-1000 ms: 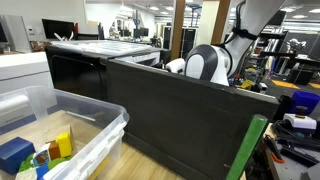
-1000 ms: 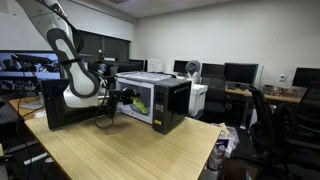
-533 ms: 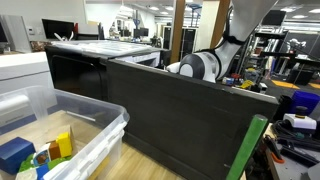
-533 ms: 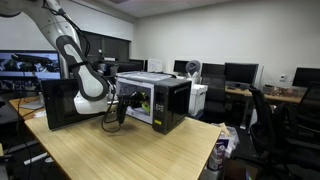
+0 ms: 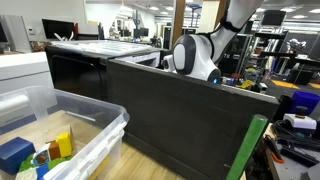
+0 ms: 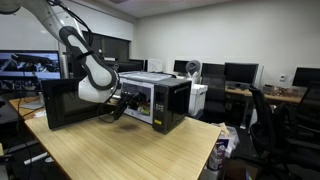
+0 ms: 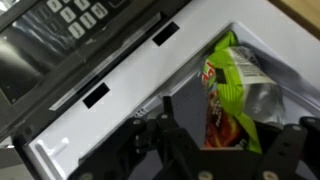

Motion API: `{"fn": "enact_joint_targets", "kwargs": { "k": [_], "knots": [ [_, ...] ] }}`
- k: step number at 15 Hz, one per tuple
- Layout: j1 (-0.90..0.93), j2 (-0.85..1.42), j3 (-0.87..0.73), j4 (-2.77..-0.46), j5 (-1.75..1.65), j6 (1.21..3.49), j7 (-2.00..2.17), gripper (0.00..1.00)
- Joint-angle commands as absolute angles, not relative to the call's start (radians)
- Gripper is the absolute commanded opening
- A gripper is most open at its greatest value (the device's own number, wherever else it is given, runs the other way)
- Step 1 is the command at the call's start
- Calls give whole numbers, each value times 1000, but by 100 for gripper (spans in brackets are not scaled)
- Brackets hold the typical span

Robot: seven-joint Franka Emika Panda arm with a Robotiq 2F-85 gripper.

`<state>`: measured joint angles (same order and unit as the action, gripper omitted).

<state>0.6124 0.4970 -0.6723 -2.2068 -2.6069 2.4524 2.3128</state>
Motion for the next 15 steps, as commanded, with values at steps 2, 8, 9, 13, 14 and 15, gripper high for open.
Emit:
{"fn": "enact_joint_targets", "kwargs": {
  "k": [2, 8, 9, 13, 14, 15],
  "knots": [
    [315, 285, -412, -2212, -2586, 2702, 2163, 85],
    [99, 222, -327, -2181, -2430, 3061, 2009, 100],
    [267, 258, -517, -2158, -2422, 3158, 2054, 100],
    [366, 331, -726, -2153, -2268, 3392, 1989, 100],
    [409, 356, -783, -2143, -2280, 3434, 2033, 100],
    [453, 380, -835, -2131, -2298, 3473, 2074, 100]
  ]
}}
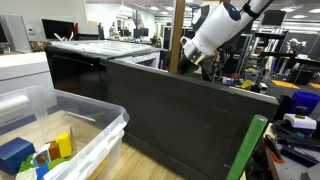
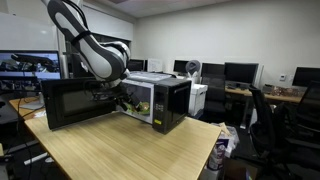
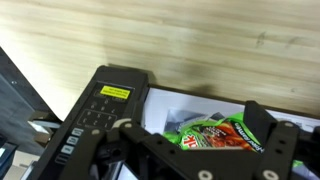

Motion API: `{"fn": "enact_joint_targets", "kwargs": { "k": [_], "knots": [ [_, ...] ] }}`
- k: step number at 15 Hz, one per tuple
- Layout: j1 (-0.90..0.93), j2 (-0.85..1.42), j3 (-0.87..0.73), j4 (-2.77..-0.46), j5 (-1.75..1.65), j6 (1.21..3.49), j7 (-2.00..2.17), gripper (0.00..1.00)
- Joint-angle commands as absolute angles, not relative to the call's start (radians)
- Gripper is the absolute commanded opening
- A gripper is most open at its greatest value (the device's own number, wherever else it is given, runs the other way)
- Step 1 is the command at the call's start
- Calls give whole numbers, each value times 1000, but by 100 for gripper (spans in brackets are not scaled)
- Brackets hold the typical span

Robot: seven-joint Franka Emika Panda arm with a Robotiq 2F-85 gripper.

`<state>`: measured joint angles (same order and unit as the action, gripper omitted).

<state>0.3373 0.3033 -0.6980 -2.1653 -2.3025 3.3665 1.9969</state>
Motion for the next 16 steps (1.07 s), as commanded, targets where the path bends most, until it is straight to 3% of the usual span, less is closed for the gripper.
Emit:
{"fn": "enact_joint_targets", "kwargs": {
  "k": [1, 2, 3, 12, 16],
  "knots": [
    [504, 410, -896, -2115, -2318, 3524, 2125, 100],
    [549, 440, -947, -2099, -2334, 3578, 2177, 100],
    [487, 375, -836, -2195, -2381, 3484, 2220, 100],
    [415, 373, -629, -2298, -2533, 3460, 2557, 100],
    [472, 463, -726, -2323, -2522, 3457, 2633, 100]
  ]
}}
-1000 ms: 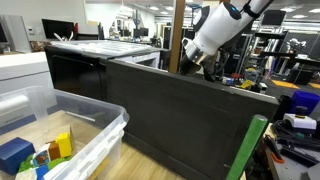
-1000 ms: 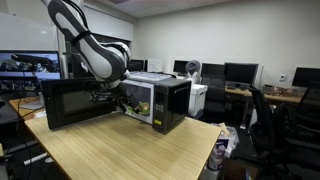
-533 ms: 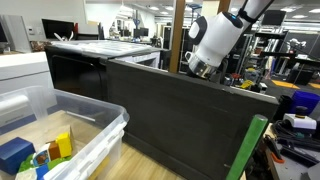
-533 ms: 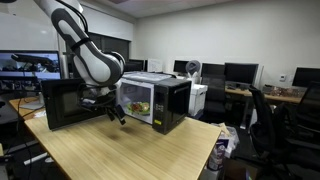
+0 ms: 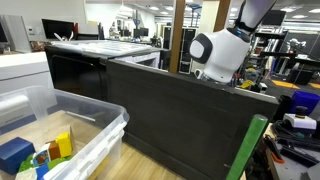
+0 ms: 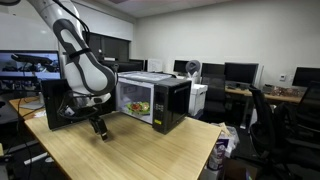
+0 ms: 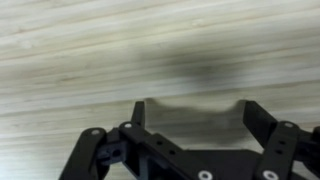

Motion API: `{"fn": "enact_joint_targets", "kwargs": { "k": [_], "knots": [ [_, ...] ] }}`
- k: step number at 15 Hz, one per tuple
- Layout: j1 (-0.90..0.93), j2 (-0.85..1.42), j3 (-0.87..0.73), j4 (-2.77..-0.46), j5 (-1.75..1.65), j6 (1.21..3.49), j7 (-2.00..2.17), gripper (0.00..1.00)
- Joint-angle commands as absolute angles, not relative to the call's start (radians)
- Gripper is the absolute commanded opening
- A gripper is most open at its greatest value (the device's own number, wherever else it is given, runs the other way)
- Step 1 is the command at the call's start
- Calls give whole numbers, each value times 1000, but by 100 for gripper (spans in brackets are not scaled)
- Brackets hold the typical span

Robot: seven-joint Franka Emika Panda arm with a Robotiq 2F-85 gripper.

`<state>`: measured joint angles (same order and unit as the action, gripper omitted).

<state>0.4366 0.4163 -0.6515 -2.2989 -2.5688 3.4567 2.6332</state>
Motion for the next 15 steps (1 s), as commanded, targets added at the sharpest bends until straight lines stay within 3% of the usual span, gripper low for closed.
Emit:
{"fn": "enact_joint_targets", "kwargs": {
  "k": [1, 5, 12, 15],
  "knots": [
    [491, 476, -759, -2324, -2501, 3457, 2624, 100],
    [453, 499, -760, -2361, -2455, 3457, 2614, 100],
    [547, 561, -905, -2392, -2264, 3457, 2613, 100],
    [484, 536, -837, -2403, -2287, 3457, 2613, 100]
  ]
}}
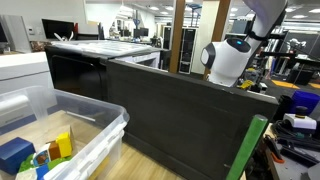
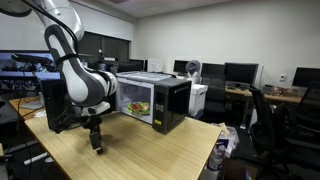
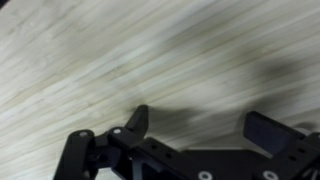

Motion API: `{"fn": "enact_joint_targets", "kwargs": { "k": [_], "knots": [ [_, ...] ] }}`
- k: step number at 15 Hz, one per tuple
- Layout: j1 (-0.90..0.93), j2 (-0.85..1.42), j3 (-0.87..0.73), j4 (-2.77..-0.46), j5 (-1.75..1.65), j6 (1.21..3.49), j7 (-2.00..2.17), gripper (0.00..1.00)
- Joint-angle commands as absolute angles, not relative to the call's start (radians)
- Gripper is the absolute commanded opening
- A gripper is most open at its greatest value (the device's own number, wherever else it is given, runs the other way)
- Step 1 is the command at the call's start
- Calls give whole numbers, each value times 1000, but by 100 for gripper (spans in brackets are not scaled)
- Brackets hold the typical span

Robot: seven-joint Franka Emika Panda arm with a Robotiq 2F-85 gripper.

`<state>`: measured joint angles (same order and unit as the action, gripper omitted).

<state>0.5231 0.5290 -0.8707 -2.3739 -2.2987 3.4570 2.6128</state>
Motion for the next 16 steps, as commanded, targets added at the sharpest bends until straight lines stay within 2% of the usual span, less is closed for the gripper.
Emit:
{"fn": "enact_joint_targets", "kwargs": {
  "k": [1, 3, 7, 16],
  "knots": [
    [442, 519, -795, -2405, -2306, 3457, 2613, 100],
    [314, 484, -680, -2407, -2336, 3455, 2611, 100],
    [238, 461, -621, -2401, -2329, 3455, 2607, 100],
    [250, 477, -645, -2368, -2324, 3455, 2607, 100]
  ]
}}
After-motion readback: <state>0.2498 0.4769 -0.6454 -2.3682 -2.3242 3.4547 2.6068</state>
